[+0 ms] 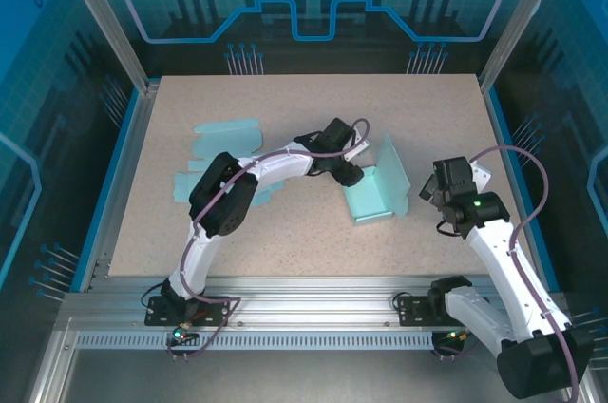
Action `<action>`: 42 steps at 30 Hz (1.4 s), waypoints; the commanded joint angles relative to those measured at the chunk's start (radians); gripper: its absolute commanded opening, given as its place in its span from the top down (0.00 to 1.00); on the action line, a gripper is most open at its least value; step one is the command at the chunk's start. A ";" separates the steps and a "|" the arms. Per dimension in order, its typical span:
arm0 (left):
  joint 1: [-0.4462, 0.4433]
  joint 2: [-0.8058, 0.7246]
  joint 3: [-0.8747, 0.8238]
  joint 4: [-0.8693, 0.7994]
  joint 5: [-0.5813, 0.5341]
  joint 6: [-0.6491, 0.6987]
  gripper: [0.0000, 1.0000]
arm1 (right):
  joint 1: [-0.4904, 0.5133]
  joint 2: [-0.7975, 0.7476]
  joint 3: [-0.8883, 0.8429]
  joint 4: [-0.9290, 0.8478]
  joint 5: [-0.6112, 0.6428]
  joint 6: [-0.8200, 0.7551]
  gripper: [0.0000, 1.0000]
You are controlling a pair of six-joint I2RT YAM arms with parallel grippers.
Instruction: Fold the paper box
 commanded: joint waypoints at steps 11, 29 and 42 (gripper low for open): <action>-0.007 -0.004 -0.045 0.018 -0.044 -0.090 0.45 | -0.014 -0.014 -0.018 0.027 -0.023 -0.020 0.00; -0.008 -0.130 -0.195 0.033 -0.278 -0.339 0.65 | -0.015 -0.013 -0.017 0.116 -0.206 -0.150 0.00; 0.004 -0.240 -0.400 -0.047 -0.470 -0.742 0.91 | -0.015 0.027 0.006 0.199 -0.374 -0.242 0.00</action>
